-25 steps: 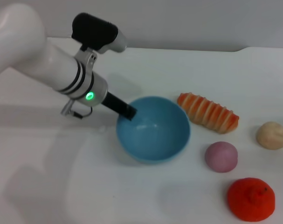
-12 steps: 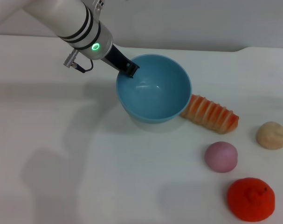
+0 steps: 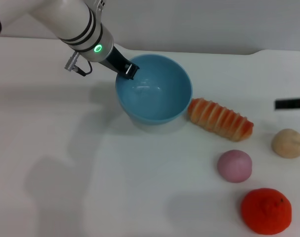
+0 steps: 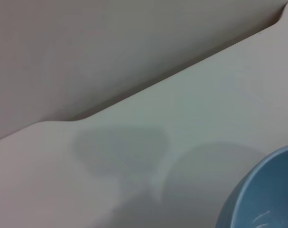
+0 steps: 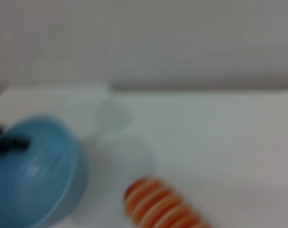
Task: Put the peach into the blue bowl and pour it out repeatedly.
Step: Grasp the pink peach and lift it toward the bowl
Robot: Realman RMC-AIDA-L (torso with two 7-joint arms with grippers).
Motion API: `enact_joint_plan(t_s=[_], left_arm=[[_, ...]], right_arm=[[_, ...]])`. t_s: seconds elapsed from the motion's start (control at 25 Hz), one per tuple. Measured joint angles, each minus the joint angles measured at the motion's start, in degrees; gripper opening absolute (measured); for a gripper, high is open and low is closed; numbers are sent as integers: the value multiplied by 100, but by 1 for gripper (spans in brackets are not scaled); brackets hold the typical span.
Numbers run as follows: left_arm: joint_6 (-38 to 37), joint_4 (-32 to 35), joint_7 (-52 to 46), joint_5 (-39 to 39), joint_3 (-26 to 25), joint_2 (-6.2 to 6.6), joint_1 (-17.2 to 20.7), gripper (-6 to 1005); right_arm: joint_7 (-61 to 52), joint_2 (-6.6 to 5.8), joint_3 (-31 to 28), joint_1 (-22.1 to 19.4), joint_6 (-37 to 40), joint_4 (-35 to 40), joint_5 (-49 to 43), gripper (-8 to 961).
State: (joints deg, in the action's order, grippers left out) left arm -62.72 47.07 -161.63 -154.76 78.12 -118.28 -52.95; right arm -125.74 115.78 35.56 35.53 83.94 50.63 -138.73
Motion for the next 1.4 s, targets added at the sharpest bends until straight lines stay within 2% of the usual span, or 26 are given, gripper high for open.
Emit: enact_joint_plan(t_s=[0.16,0.4,0.72,0.92,1.28,1.4], left_arm=[[46,-5,-21,3,0,0,71,-1],[104,-15,-21,40,48,-22,108,-1],[160,-24,-24,131,61,-33,186,-1],[184,-25,-24,221,62,-28,230,-1],[200,-24,-26,229,65,-30,253,0],[207,-22,-27,235,69,-29,252,0]], right_arm=[[-159,79,636,2,52,-246,-120,650],[-137,218,1024,98,-165,-812,-176,623],[-123,242,1523,418,-972,-1741,-177,588],[-152,268,1872,488,-1242,-1802,-180,565],[-125,270,1900,445,-1290,-1735,-168,525],[-120,271,1889,391,-1267,-1547,-154,403]])
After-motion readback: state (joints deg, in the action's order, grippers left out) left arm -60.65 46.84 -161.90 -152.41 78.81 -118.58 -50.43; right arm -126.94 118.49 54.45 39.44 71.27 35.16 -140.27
